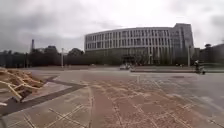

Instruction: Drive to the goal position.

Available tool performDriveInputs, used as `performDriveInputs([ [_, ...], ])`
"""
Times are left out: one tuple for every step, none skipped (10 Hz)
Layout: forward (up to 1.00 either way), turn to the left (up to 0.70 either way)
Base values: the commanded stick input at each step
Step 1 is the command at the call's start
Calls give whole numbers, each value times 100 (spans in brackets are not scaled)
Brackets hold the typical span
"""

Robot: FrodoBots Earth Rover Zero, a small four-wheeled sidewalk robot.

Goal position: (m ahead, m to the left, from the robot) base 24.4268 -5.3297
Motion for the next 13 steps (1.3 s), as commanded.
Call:
performDriveInputs([
  [70,0],
  [70,0],
  [70,0],
  [70,0],
  [70,0],
  [70,0],
  [70,0],
  [70,0],
  [70,0],
  [70,0],
  [70,0],
  [70,0],
  [70,0],
])
